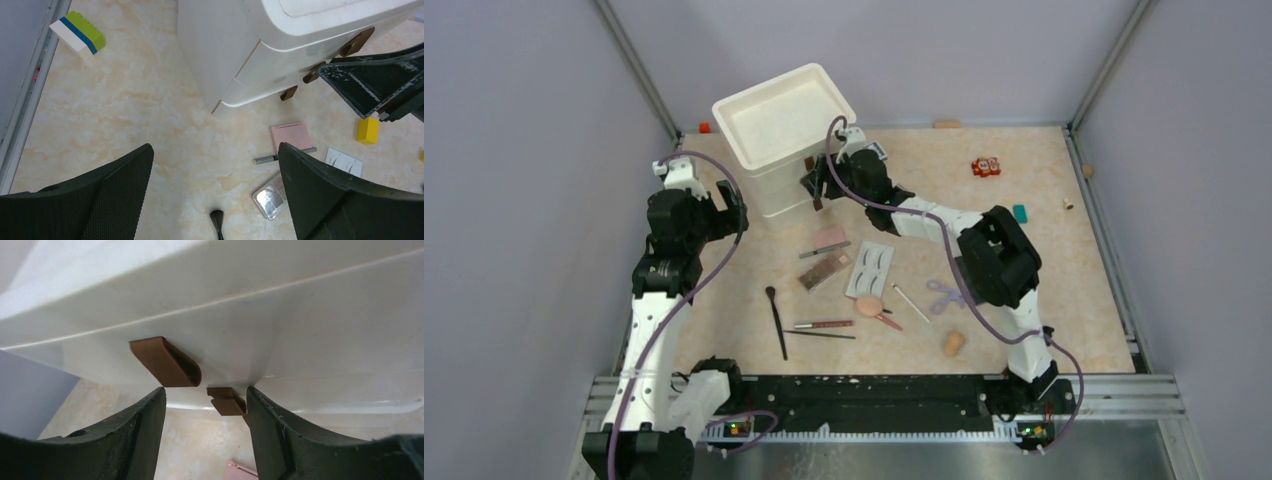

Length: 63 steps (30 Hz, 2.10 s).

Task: Organize the makeup
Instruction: Open the drawer in the storage box.

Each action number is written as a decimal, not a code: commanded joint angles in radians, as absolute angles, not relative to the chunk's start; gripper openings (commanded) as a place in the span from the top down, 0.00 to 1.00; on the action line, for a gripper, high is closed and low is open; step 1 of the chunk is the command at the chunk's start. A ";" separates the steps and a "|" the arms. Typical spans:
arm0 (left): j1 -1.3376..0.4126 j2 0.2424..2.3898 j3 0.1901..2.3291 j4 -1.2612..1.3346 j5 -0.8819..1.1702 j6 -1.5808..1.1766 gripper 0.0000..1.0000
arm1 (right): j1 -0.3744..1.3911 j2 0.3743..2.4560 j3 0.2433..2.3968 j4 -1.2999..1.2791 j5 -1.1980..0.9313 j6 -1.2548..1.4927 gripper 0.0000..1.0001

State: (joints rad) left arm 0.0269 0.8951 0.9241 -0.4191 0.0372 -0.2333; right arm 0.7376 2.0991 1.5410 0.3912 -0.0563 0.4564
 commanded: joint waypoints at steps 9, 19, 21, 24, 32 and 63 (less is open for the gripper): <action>0.033 0.888 0.917 -0.379 0.048 -0.233 0.01 | 0.739 2.170 1.624 0.364 -0.056 0.468 0.42; 0.033 0.888 0.917 -0.380 0.048 -0.233 0.01 | 0.732 2.183 1.629 0.391 -0.082 0.482 0.70; 0.032 0.888 0.918 -0.379 0.046 -0.233 0.01 | 0.732 2.183 1.627 0.394 -0.087 0.485 0.78; 0.034 0.888 0.918 -0.379 0.047 -0.233 0.01 | 0.730 2.175 1.613 0.401 -0.092 0.486 0.91; 0.033 0.889 0.918 -0.379 0.050 -0.233 0.01 | 0.731 2.110 1.513 0.449 -0.098 0.490 1.00; 0.033 0.894 0.917 -0.378 0.058 -0.233 0.01 | 0.794 1.729 1.003 0.543 -0.056 0.497 1.00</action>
